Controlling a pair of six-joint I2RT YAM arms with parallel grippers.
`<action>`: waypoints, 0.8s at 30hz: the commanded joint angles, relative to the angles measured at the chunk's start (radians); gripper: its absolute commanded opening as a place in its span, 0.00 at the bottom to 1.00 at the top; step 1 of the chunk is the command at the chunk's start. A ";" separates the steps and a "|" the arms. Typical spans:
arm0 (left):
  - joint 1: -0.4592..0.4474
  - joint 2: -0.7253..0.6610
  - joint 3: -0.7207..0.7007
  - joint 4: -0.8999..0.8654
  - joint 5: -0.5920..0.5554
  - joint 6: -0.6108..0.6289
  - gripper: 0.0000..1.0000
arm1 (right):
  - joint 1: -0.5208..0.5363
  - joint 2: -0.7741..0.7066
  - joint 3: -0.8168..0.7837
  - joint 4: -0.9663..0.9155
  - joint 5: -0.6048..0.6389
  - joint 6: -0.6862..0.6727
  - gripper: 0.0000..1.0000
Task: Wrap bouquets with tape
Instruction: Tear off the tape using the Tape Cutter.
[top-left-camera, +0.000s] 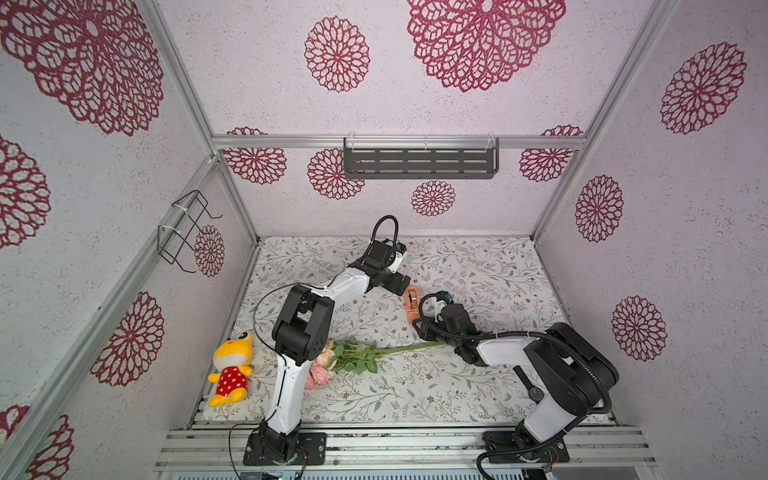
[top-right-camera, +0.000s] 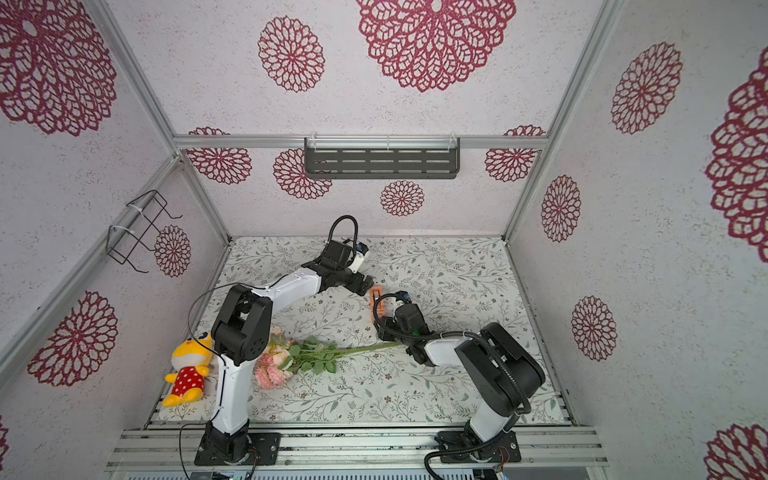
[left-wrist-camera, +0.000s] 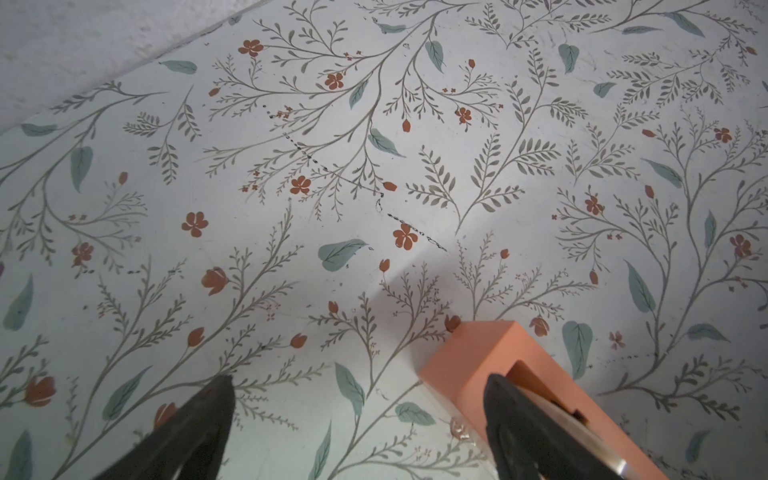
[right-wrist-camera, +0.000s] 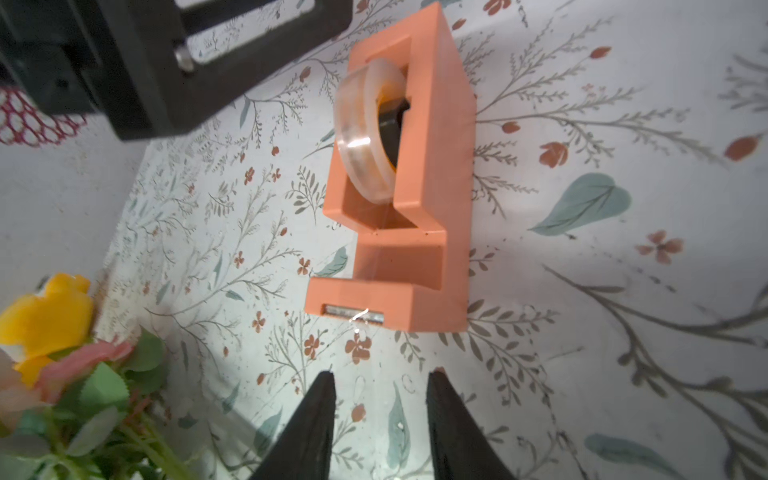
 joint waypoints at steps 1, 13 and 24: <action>0.000 0.001 0.001 0.034 0.027 -0.016 0.95 | 0.007 0.005 0.025 0.031 0.004 -0.011 0.29; -0.007 -0.010 0.025 0.018 0.030 0.004 0.95 | 0.017 0.044 0.011 0.050 -0.009 0.005 0.07; -0.020 0.005 0.051 -0.006 0.034 0.027 0.95 | 0.024 0.092 -0.033 0.145 -0.020 0.060 0.00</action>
